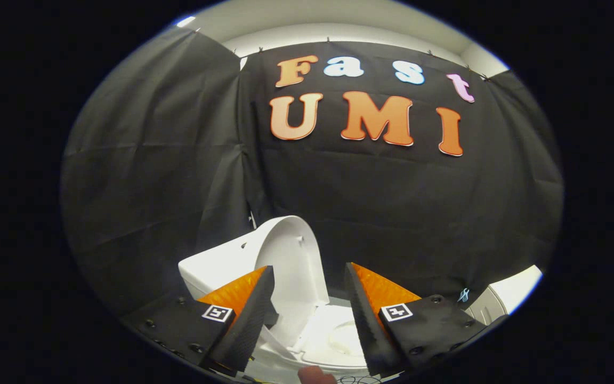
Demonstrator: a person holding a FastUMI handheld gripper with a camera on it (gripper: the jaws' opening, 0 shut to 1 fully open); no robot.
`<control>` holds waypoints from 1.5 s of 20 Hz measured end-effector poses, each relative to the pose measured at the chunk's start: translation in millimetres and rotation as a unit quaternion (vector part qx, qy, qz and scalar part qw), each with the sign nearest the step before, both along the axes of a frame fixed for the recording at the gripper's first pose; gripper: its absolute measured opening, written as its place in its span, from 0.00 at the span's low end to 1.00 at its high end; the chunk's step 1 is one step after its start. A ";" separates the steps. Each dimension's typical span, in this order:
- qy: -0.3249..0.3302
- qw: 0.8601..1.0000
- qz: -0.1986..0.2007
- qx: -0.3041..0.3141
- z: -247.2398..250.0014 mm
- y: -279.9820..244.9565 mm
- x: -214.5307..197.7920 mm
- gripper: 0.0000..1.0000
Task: Open the toilet lid.
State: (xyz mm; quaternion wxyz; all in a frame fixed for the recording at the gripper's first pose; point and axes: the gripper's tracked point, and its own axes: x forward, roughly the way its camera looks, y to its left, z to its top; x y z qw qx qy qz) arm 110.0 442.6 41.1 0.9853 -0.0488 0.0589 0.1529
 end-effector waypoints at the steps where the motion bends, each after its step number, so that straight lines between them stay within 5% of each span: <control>1: -0.002 1.000 -0.004 0.009 6.3 -17.3 -0.4 0.86; 11: -0.029 0.996 -0.081 0.027 46.7 -201.1 -11.1 0.86; 22: -0.044 0.987 -0.135 0.077 29.7 -375.2 -46.1 0.86; 30: -0.122 0.977 -0.148 0.095 24.7 -434.7 -67.1 0.81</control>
